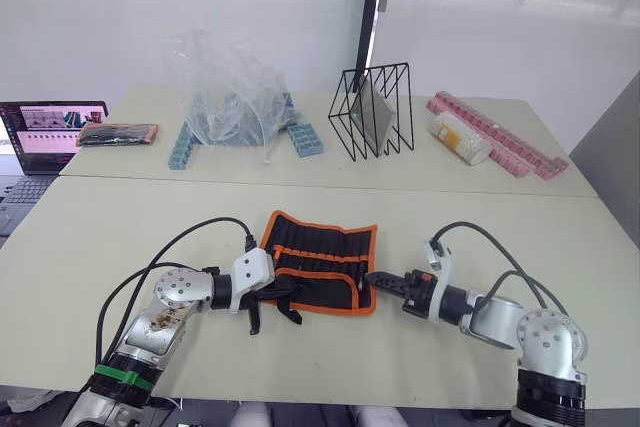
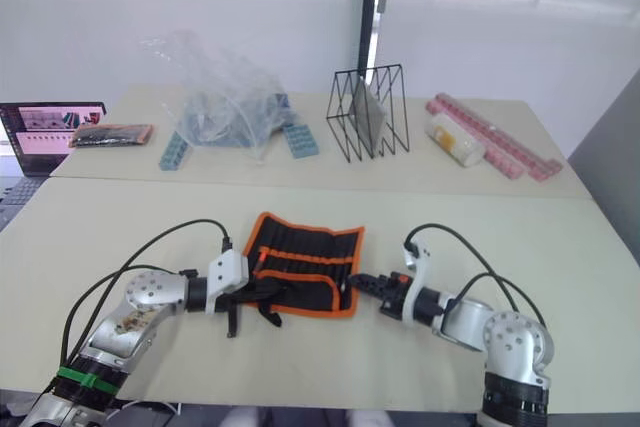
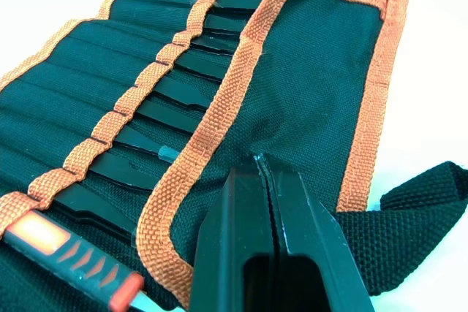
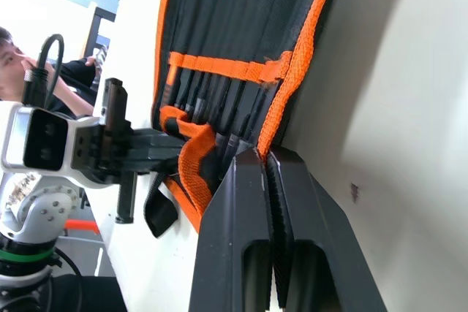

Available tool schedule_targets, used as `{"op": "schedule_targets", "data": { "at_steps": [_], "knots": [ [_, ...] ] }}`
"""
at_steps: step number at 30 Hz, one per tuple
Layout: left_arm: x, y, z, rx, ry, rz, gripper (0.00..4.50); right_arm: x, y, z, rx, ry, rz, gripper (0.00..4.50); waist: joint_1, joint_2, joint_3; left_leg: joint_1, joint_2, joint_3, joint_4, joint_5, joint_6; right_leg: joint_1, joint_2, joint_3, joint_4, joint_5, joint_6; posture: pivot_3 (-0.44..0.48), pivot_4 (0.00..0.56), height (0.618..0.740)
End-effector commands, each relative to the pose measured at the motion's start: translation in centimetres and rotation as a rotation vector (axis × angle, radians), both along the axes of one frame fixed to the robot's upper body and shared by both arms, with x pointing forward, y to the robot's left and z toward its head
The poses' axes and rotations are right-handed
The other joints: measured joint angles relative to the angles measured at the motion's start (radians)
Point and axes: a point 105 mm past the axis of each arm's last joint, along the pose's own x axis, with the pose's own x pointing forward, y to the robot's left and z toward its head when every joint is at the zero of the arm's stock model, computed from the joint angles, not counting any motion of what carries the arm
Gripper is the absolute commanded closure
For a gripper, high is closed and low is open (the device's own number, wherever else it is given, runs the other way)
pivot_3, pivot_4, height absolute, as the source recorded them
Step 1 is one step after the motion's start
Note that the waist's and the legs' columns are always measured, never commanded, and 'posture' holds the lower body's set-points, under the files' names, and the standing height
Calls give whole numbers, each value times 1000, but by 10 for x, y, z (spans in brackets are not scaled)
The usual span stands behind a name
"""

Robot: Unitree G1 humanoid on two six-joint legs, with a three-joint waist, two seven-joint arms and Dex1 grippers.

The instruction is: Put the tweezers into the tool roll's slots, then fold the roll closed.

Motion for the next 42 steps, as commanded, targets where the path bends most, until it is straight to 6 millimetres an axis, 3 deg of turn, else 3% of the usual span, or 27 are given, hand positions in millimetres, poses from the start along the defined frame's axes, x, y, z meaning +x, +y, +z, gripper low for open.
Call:
{"op": "schedule_targets", "data": {
  "at_steps": [1, 10, 18, 26, 34, 42],
  "knots": [
    [-5, 4, -19, 53, 70, 11, 4500, 3, 16, 28, 55, -85, 42, 4429, -3, 1, 1, 0, 0, 0, 0, 0, 0, 0, 0, 0, 0, 0, 0, 0, 150, 720],
    [-6, 5, -18, 55, 70, 13, 4500, -2, 46, 29, 25, -67, 97, 4429, -1, 1, 1, -3, -1, -2, -1, 0, 0, -2, 0, -1, -2, 0, 1, 0, 150, 720],
    [-5, 5, -18, 57, 68, 14, 4500, 1, 63, 5, -96, -11, 92, 4429, -2, 1, 1, -4, -1, -2, -1, 0, 0, -2, -1, -1, -2, 0, 1, 0, 150, 720],
    [-5, 8, -17, 59, 66, 19, 4500, 10, 67, -10, -153, 14, 58, 4429, -2, 1, 1, -4, -1, -3, -1, 0, 0, -2, -1, -2, -2, 0, 1, 0, 150, 720],
    [-7, 10, -17, 64, 68, 23, 4500, 13, 65, -4, -36, 25, 53, 1977, -12, 1, 0, -4, -1, -5, -1, 0, 0, -1, -1, -4, -2, 0, 1, 0, 150, 720],
    [-6, 12, -16, 70, 68, 22, 4500, 27, 52, -14, -1, 58, 41, 1977, -22, 2, 0, -4, -1, -8, -1, 0, 0, 0, -1, -6, -2, 0, 0, 0, 150, 720]
  ]
}}
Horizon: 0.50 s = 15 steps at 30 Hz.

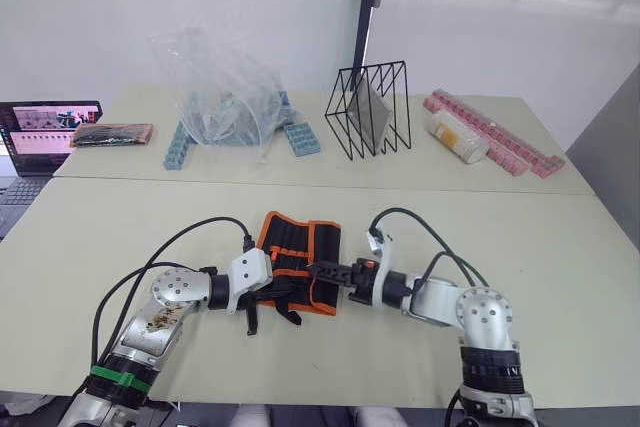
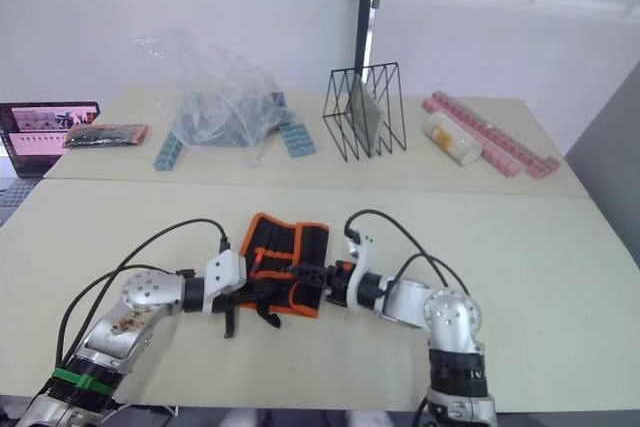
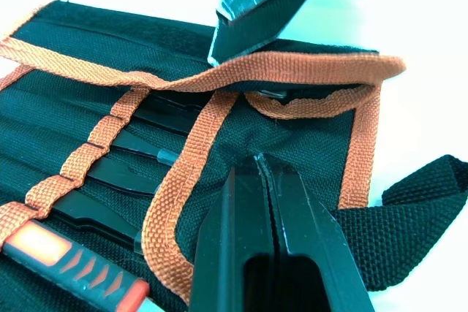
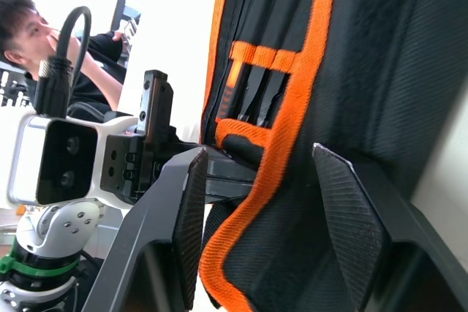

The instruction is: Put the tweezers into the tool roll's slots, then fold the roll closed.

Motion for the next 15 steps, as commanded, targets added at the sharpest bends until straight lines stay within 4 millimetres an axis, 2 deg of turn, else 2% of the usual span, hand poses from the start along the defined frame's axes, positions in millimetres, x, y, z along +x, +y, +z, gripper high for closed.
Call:
{"op": "schedule_targets", "data": {
  "at_steps": [1, 7, 10, 14, 15],
  "knots": [
    [-6, 7, -19, 57, 79, 18, 4500, 14, -15, -15, -36, 27, -75, 1977, -2, 0, 0, 0, 0, -1, 0, 0, 0, 0, 0, 0, 0, 0, 0, 0, 150, 720],
    [-6, 11, -18, 64, 78, 21, 4500, 14, -12, -20, -61, -33, -23, 1977, -5, 0, 0, 0, 0, -2, 0, 0, 0, 1, 0, -1, 0, 0, 0, 0, 150, 720],
    [-6, 14, -17, 67, 74, 25, 4500, 10, -8, -22, -113, -116, 20, 2789, -6, 0, 0, 1, 0, -2, 0, 0, 0, 1, 0, -2, 0, 0, 0, 0, 150, 720],
    [-6, 18, -12, 74, 63, 33, 4500, 9, -3, -24, -210, -289, 89, 4214, -9, 0, -1, 0, 0, -3, 0, 0, 0, 1, 0, -2, 0, 0, 0, 0, 150, 720],
    [-7, 20, -10, 76, 59, 36, 4500, 9, -3, -26, -233, -319, 96, 4455, -11, -1, -1, 0, 0, -3, 0, 0, 0, 1, 1, -2, 0, 0, 0, 0, 150, 720]
  ]
}}
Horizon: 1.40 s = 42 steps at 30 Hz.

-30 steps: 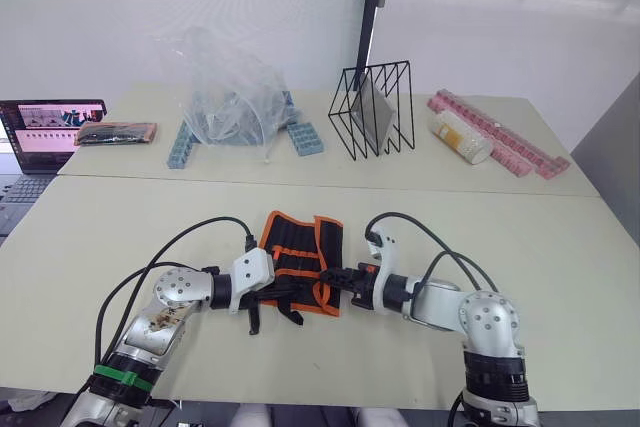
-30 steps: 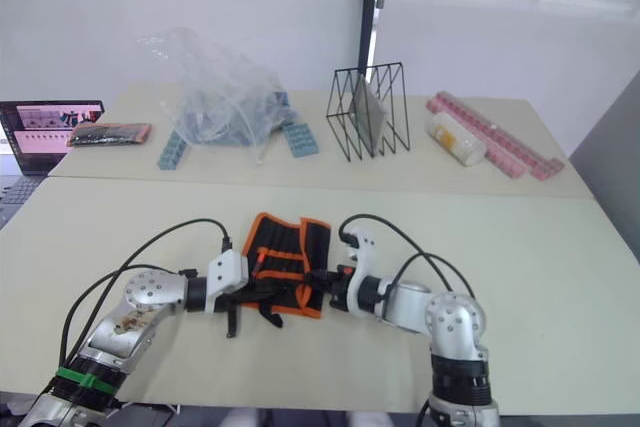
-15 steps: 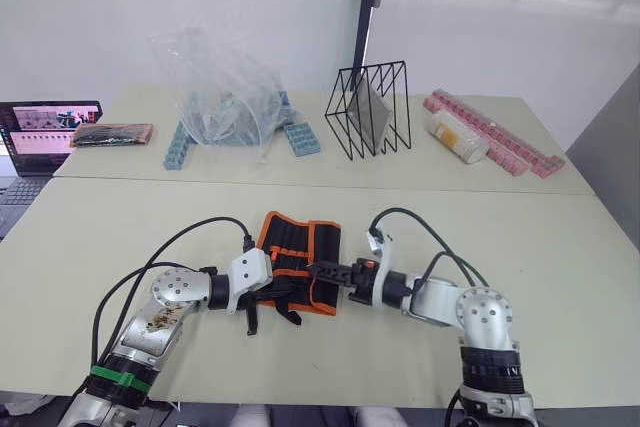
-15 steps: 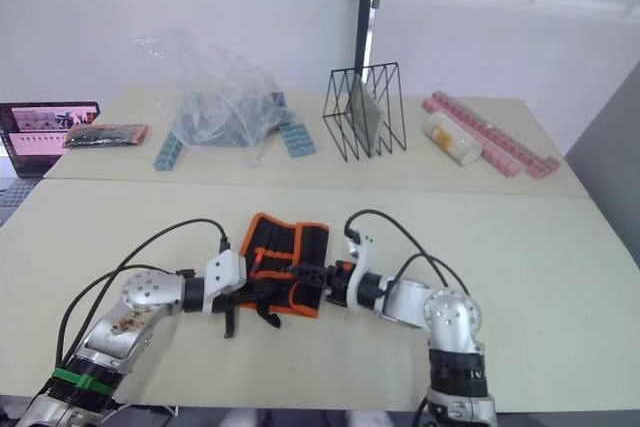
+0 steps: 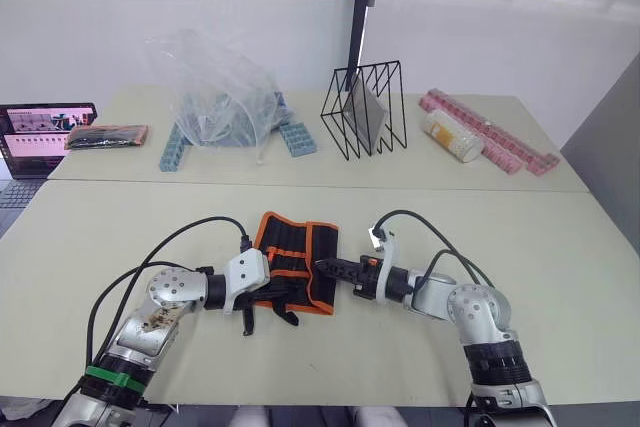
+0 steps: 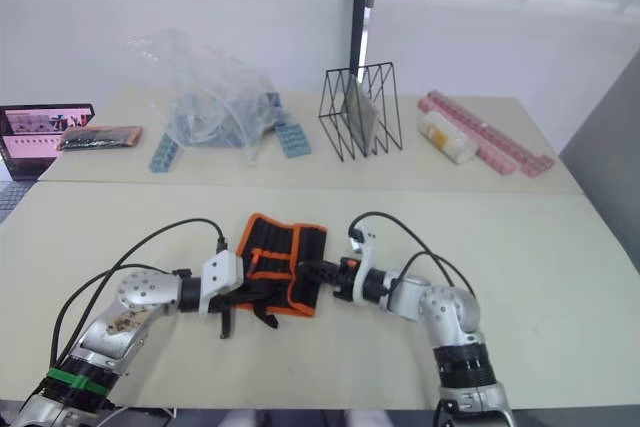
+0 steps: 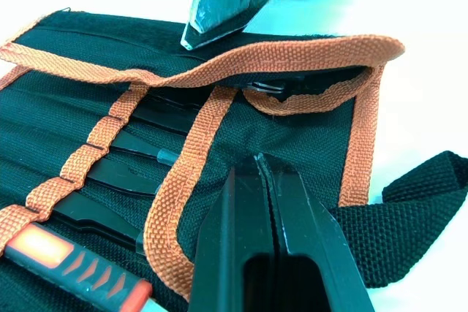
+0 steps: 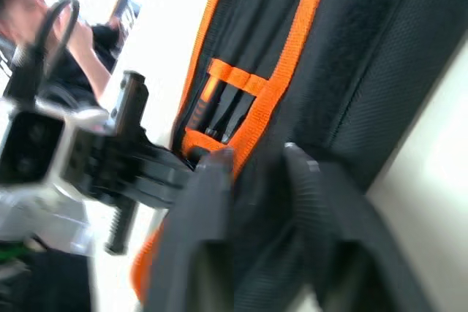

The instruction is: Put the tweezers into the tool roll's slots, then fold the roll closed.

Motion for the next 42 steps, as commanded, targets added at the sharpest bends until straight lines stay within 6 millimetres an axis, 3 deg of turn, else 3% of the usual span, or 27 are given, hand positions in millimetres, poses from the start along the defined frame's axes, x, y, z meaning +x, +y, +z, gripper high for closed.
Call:
{"op": "schedule_targets", "data": {
  "at_steps": [1, 8, 13, 20, 25, 30, 35, 38, 42],
  "knots": [
    [-4, 15, -9, 48, 54, 39, 4500, 6, -8, -19, -122, -80, -23, 4455, -5, -1, 0, 0, 0, 0, 0, 0, 0, 0, 0, 0, 0, 0, 0, 0, 150, 720],
    [-14, 20, 18, -36, 107, 69, 4500, 4, -4, -30, -200, -176, 26, 4455, -13, -1, 1, 0, 0, -1, 1, 0, 0, 0, 0, 0, 1, 0, 0, 0, 150, 720],
    [-24, 37, 51, -238, 227, 190, 3042, 3, -3, -35, -247, -220, 57, 4500, -20, -2, 2, -3, 0, -3, 1, 0, 0, -2, 0, -3, 1, 0, 0, 0, 150, 720],
    [-23, 74, 49, -391, 340, 454, 724, 1, -2, -37, -257, -235, 75, 4500, -20, -1, 3, -2, 0, -4, 1, 0, 0, -1, 0, -4, 1, 0, -1, 0, 150, 720],
    [-20, 84, 33, -402, 374, 549, 724, 0, 0, -35, -253, -245, 84, 4500, -19, -1, 3, -2, 0, -5, 0, 0, 0, -1, 0, -5, 1, -1, -1, 0, 150, 720],
    [-16, 75, 1, -377, 426, 610, 724, 3, 3, -29, -242, -294, 95, 4500, -17, -1, 3, -2, 0, -5, 1, 0, -1, -1, 0, -6, 1, -1, -2, 0, 150, 720],
    [-19, 62, 0, -434, 470, 585, 724, 6, 3, -26, -252, -345, 103, 4500, -12, 0, 2, 2, -1, -5, 0, 1, -1, 1, -1, -6, 1, -1, -2, 0, 150, 720],
    [-22, 60, -7, -407, 493, 581, 1541, 7, 4, -26, -247, -345, 102, 4500, -12, 0, 2, 2, -1, -5, 0, 1, -1, 1, -2, -6, 1, -1, -2, 0, 150, 720],
    [-25, 53, -1, -416, 506, 537, 2809, 10, 5, -25, -249, -351, 100, 4500, -14, 0, 2, 2, -1, -5, 0, 1, -1, 2, -2, -6, 1, -1, -2, 0, 150, 720]
  ]
}}
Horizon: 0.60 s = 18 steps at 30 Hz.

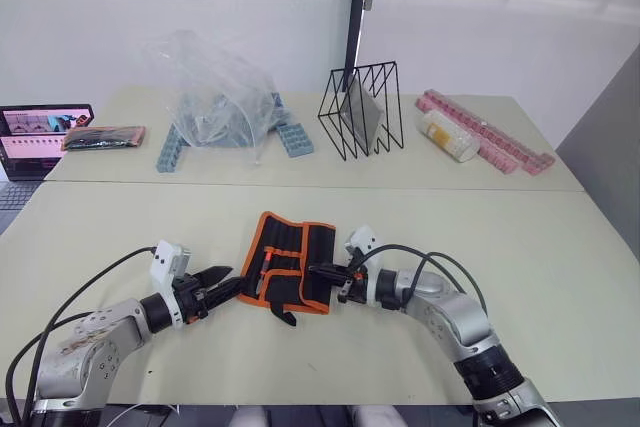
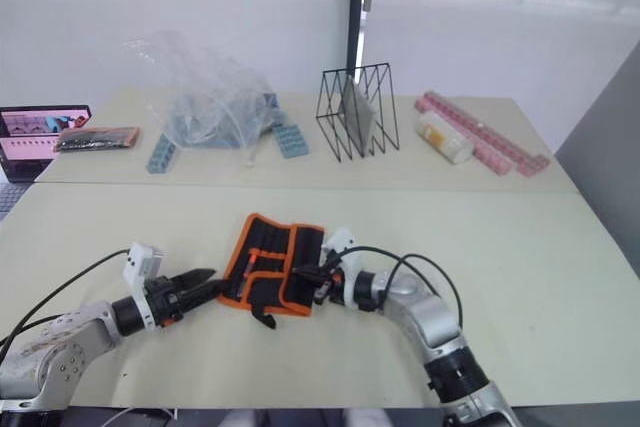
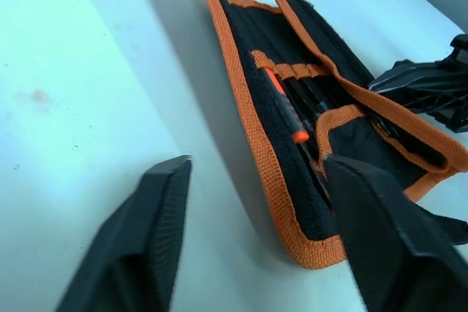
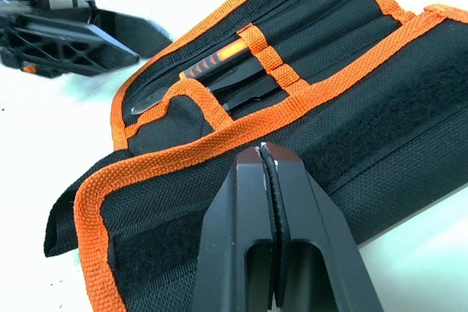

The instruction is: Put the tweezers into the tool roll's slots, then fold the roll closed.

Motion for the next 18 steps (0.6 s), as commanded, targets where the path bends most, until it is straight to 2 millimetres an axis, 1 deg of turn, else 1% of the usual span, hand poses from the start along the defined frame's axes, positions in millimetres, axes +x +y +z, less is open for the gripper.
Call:
{"op": "schedule_targets", "data": {
  "at_steps": [1, 5, 10, 13, 16, 18],
  "knots": [
    [-11, -17, -6, -21, 62, -87, 3173, 5, -8, -17, -68, 32, -42, 4500, 0, 0, 0, 0, 0, 0, 0, 0, 0, 0, 0, 0, 0, 0, 0, 0, 150, 720],
    [-8, -22, 6, -26, 26, -103, 4455, 6, -8, -17, -73, 22, -43, 4500, 1, 0, 0, -2, 0, 0, 0, 0, 0, -1, 0, 0, 0, 0, 0, 0, 150, 720],
    [-4, -19, 15, -34, -7, -93, 4455, 4, -8, -19, -83, 12, -41, 4500, 1, -1, 0, -3, 0, -1, 0, 0, 0, -1, 0, -1, 0, 0, 0, 0, 150, 720],
    [3, -9, 21, -19, -30, -60, 4455, 4, -7, -18, -89, -20, -35, 4500, 2, -1, 1, -3, 0, -1, 0, 1, -1, -1, 0, -1, 0, 0, 0, 0, 150, 720],
    [7, -2, 25, 10, -47, -57, 4455, 3, -2, -15, -96, -66, -17, 4500, 0, -1, 1, -4, 0, -2, 0, 1, -2, -2, 0, -2, 0, 0, 0, 0, 150, 720],
    [12, -2, 32, 34, -74, -74, 4455, 1, 3, -13, -97, -100, -3, 4500, 0, -1, 1, -4, 0, -2, 0, 1, -2, -3, 0, -2, 0, 0, 0, 0, 150, 720]
  ]
}}
